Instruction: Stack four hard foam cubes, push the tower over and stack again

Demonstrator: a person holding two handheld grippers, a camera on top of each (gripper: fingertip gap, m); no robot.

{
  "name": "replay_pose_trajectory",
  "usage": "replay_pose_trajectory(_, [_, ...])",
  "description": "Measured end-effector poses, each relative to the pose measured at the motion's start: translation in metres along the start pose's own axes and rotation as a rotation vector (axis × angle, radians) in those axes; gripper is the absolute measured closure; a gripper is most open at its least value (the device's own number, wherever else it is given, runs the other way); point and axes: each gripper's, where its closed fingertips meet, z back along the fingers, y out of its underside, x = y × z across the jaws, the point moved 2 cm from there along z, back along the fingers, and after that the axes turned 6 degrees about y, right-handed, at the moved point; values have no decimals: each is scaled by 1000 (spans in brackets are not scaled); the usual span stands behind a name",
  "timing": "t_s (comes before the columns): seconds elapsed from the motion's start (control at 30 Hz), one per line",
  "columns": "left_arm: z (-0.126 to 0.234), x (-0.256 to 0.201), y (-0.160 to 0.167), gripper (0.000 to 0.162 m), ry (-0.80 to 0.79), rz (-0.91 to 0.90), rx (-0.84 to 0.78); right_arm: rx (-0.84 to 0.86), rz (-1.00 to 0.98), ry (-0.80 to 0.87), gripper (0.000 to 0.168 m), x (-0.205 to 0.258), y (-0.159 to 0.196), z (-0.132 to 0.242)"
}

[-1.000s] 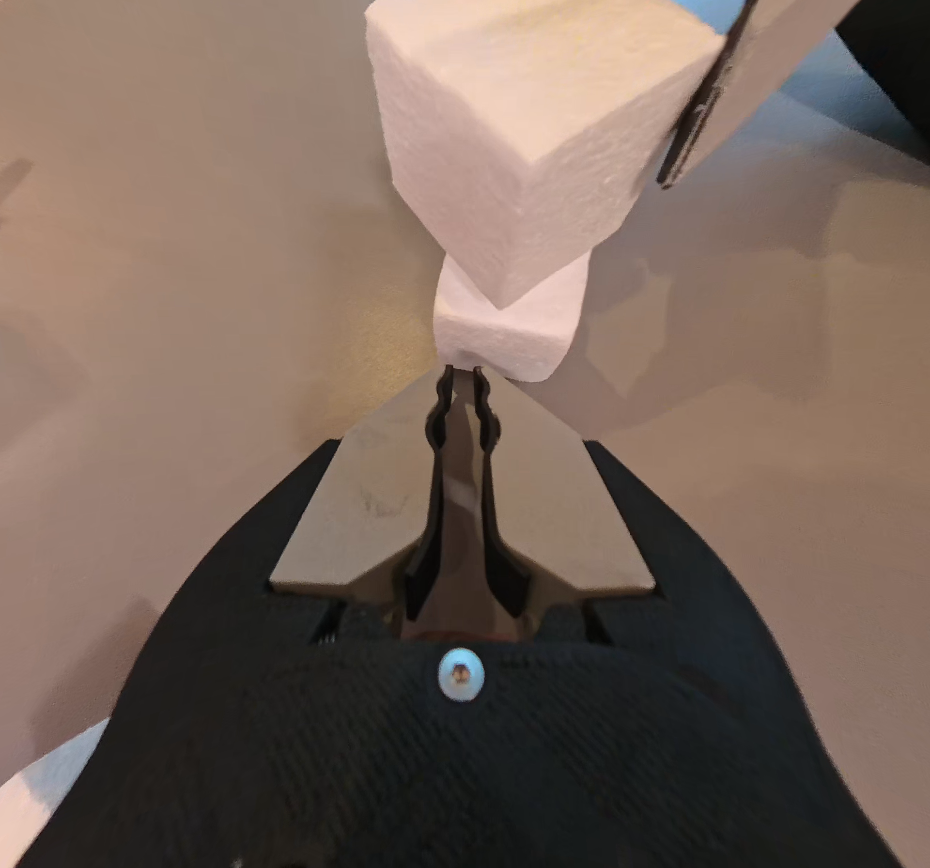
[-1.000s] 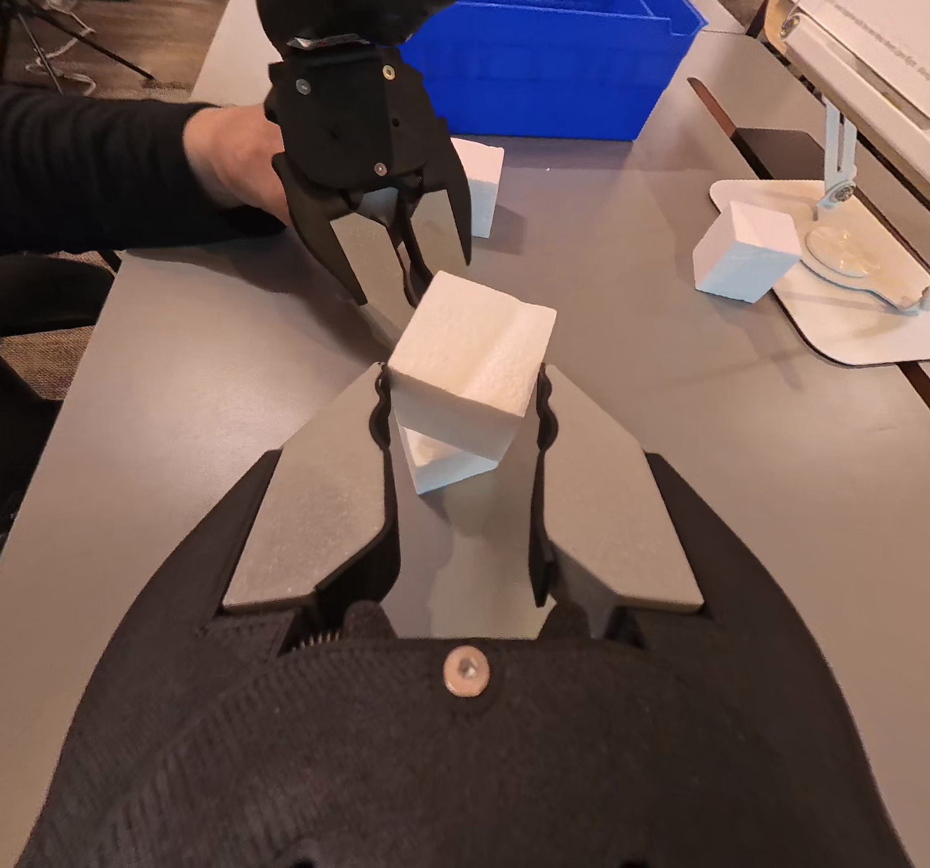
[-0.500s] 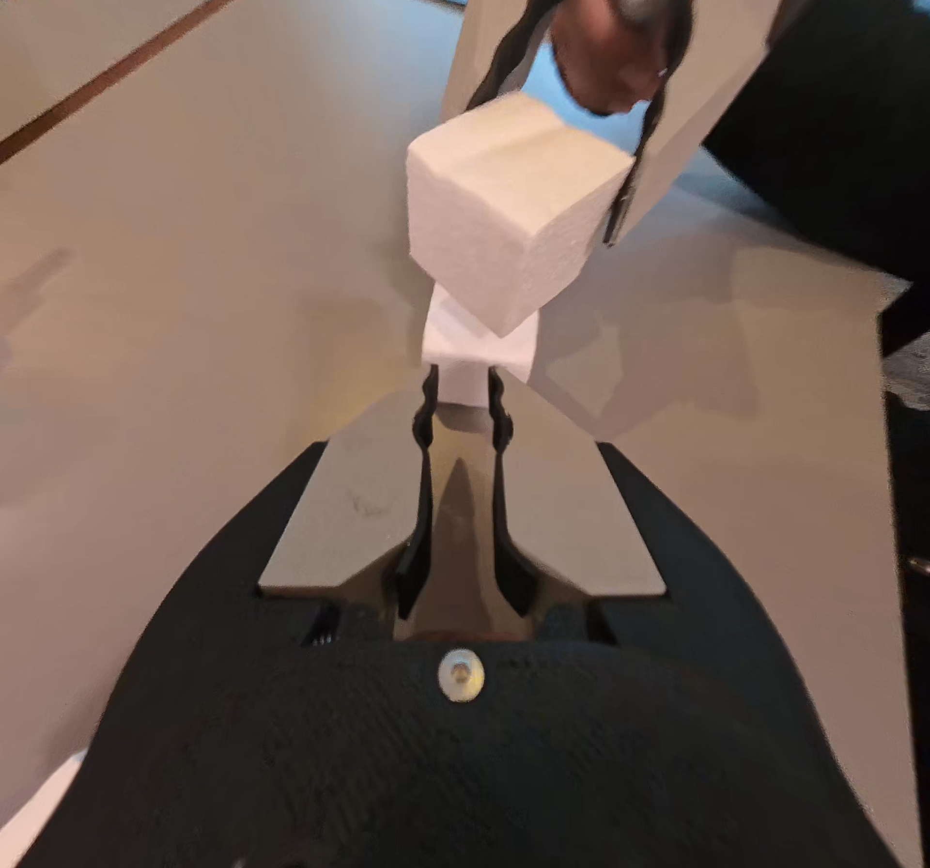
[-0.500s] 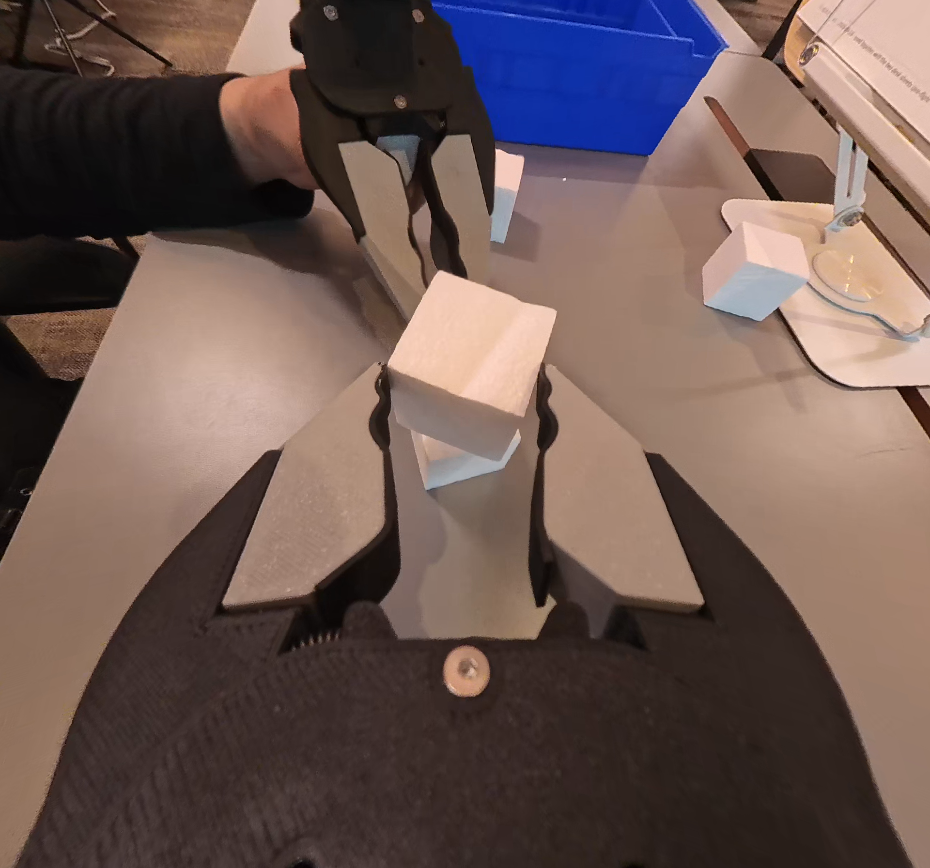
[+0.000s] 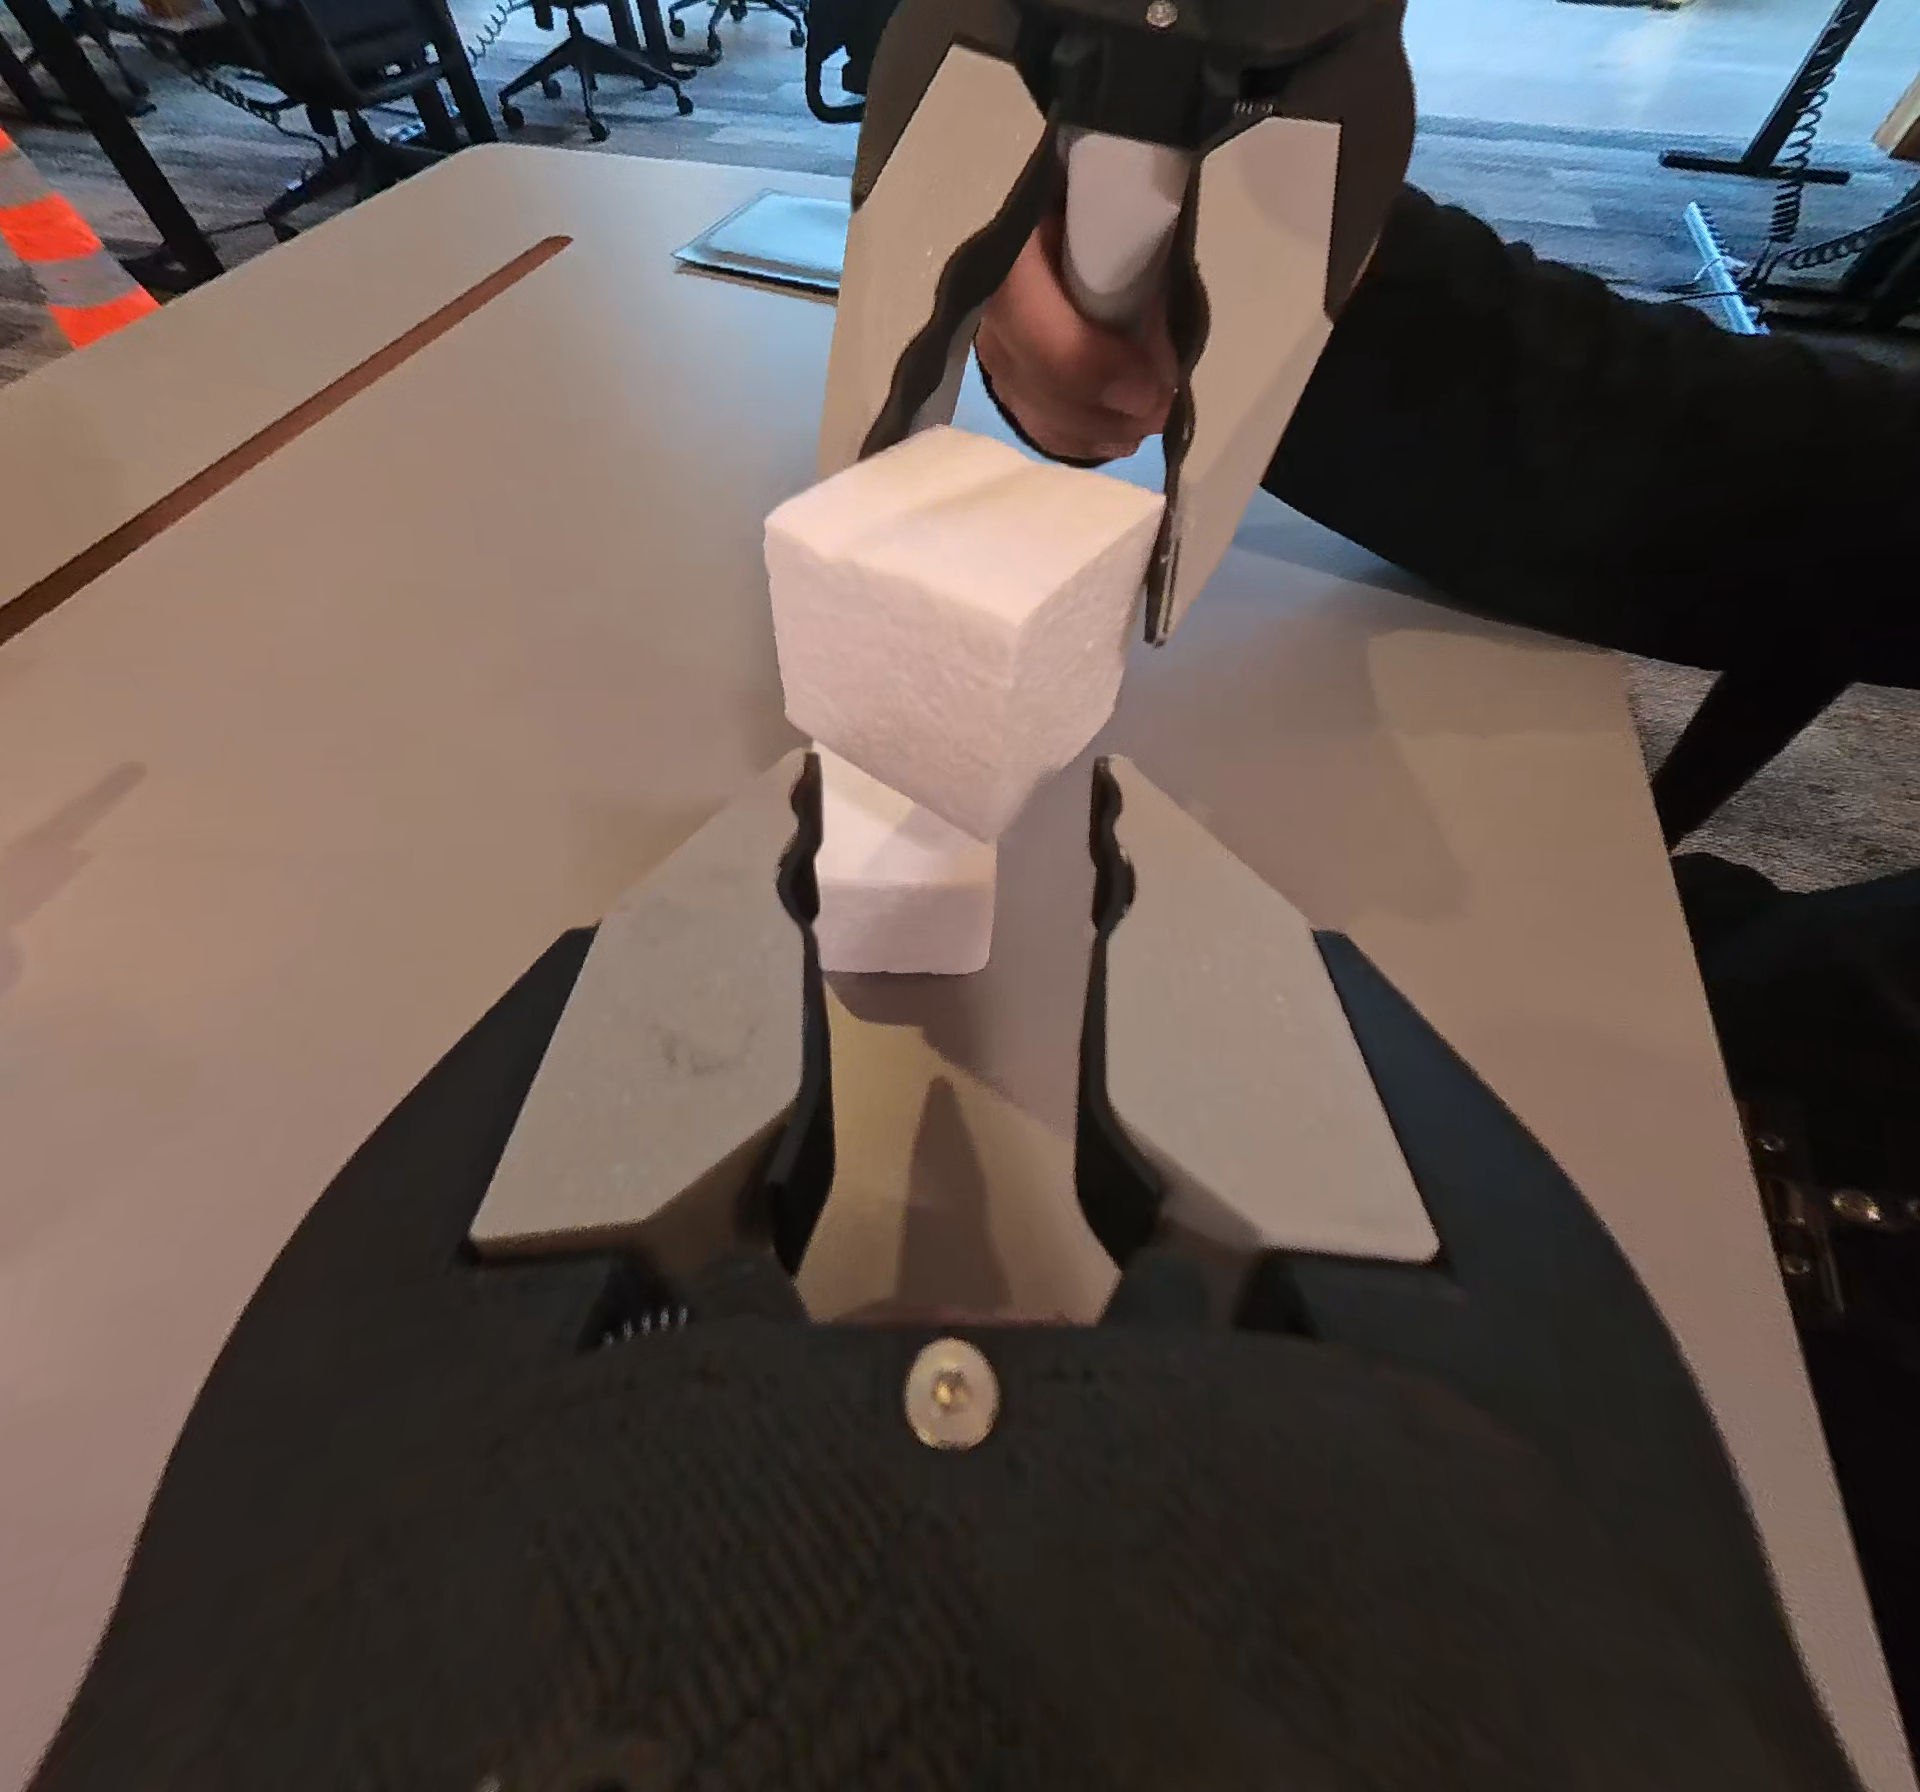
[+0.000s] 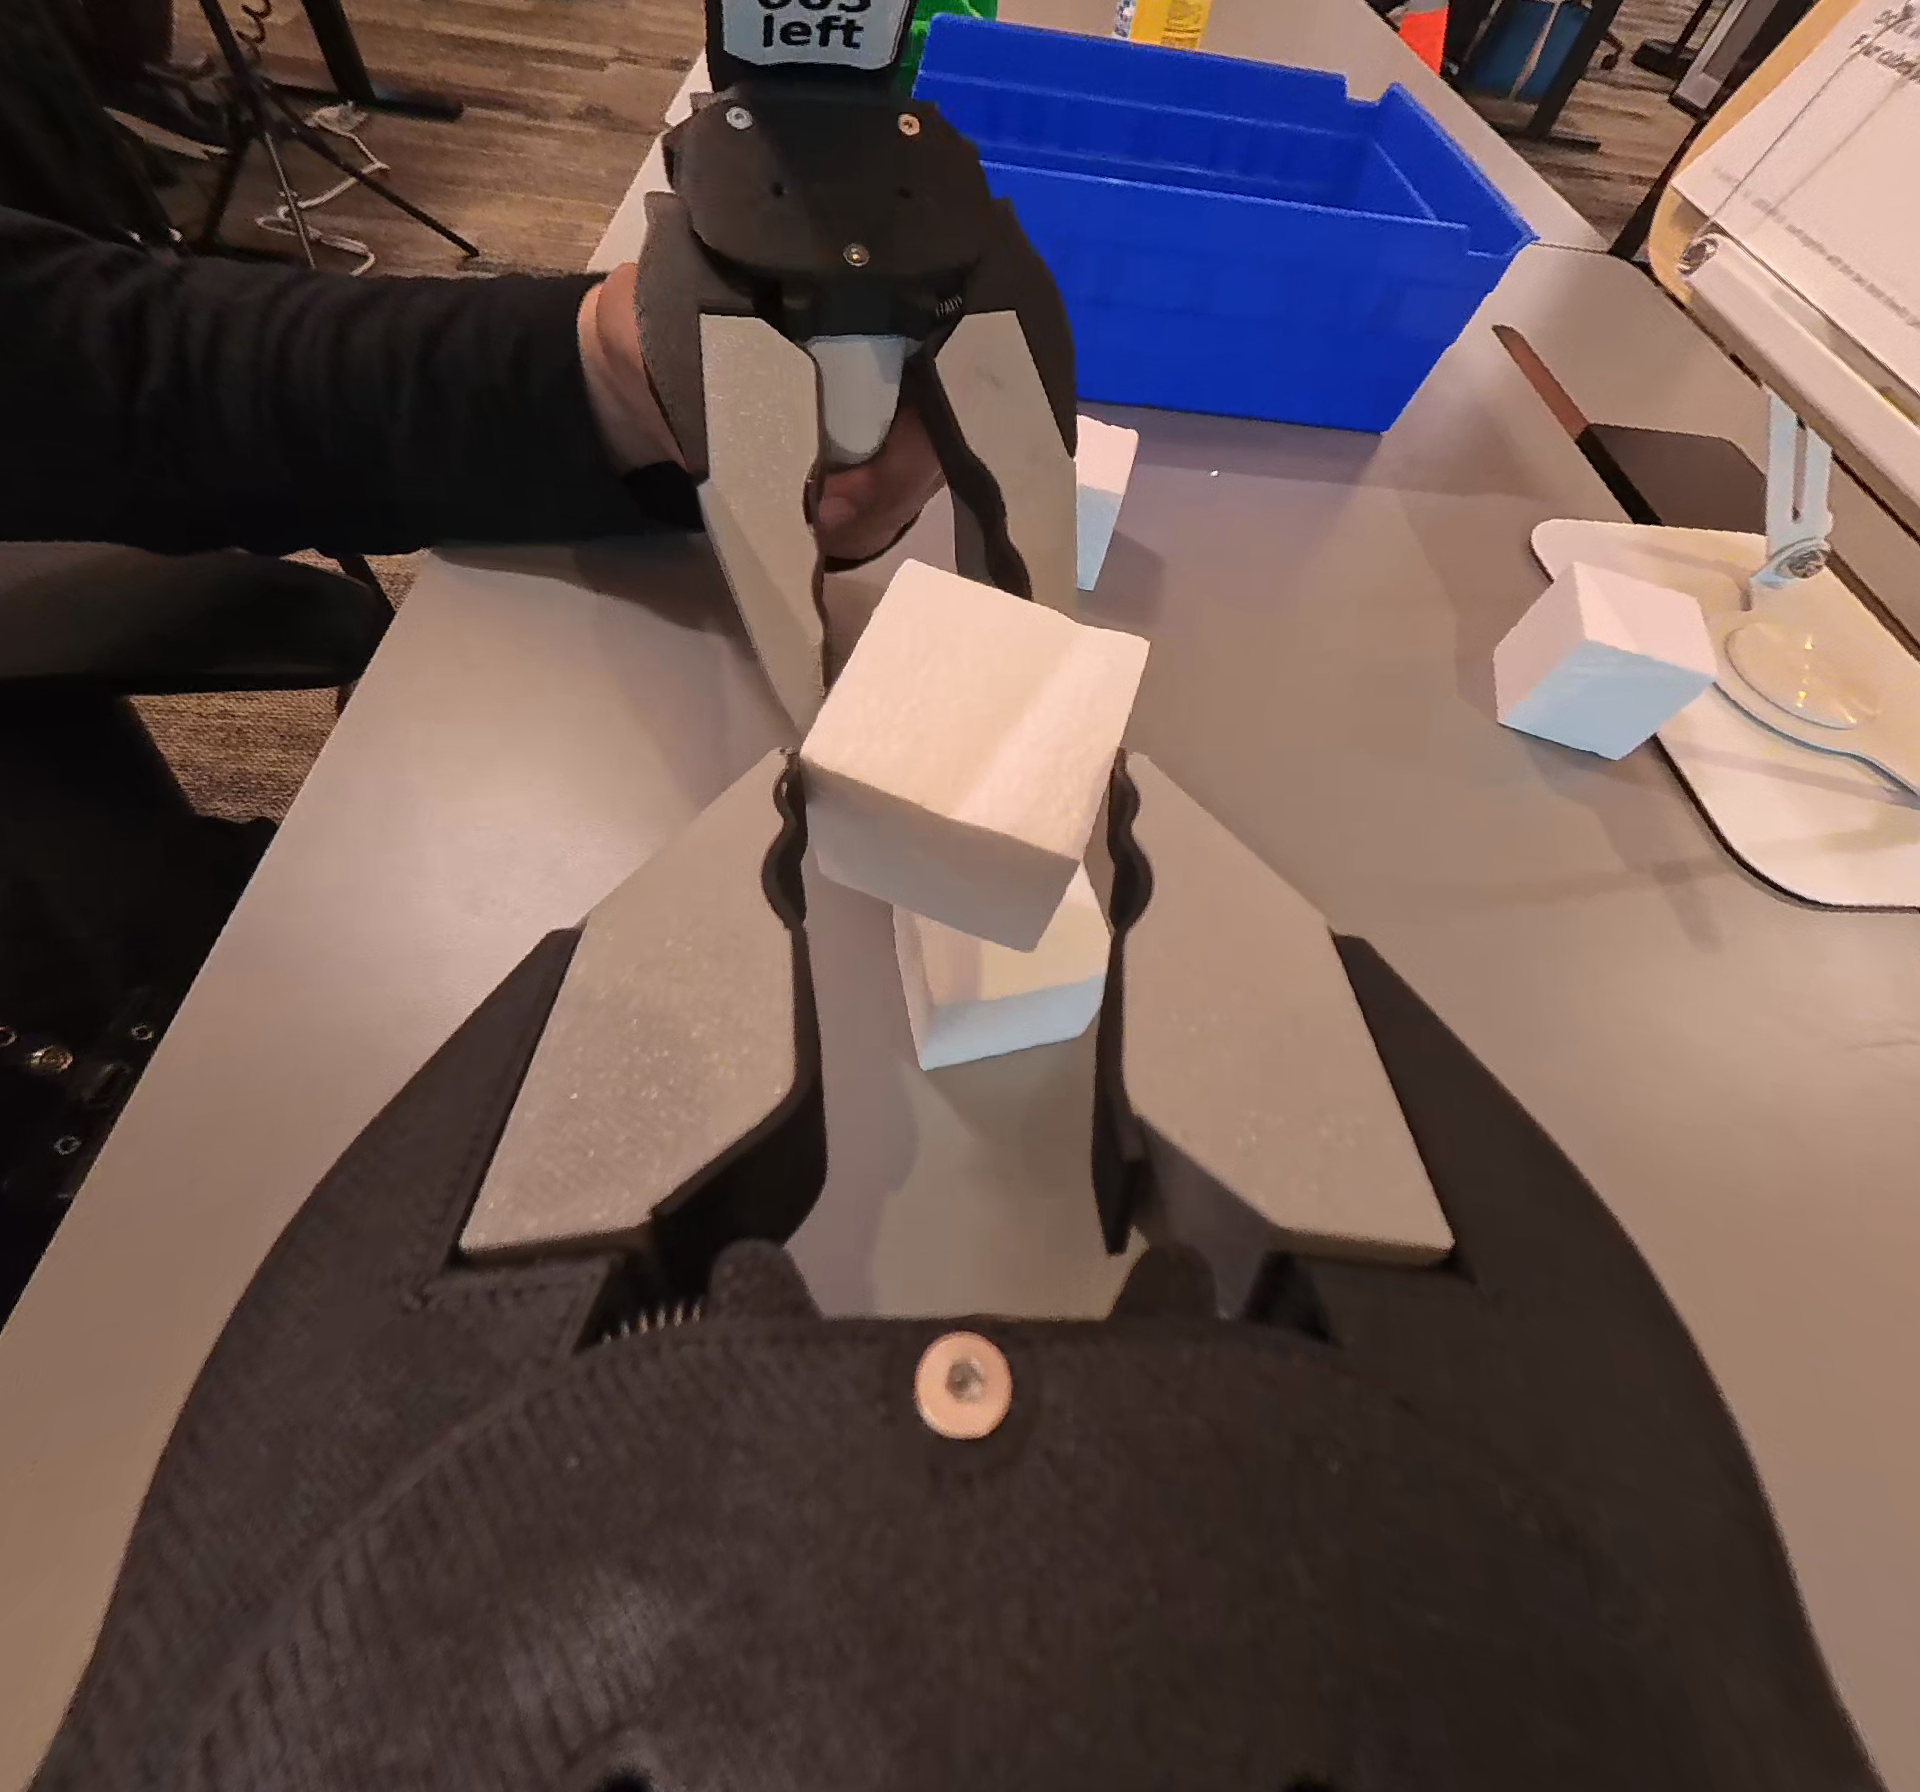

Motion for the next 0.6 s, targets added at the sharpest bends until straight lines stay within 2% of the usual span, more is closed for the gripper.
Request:
replay_pose_trajectory(0.17, [-6, -3, 1, 109, -3, -23, 11, -18, -4, -38, 112, 8, -3, -4])
replay_pose_trajectory(0.3, [-10, -8, 1, 101, 5, -55, 24, -29, -1, -103, 112, 19, -6, -6])
replay_pose_trajectory(0.6, [-8, -6, 2, 104, -41, -105, 46, -17, 15, -74, 115, 15, -3, -7])
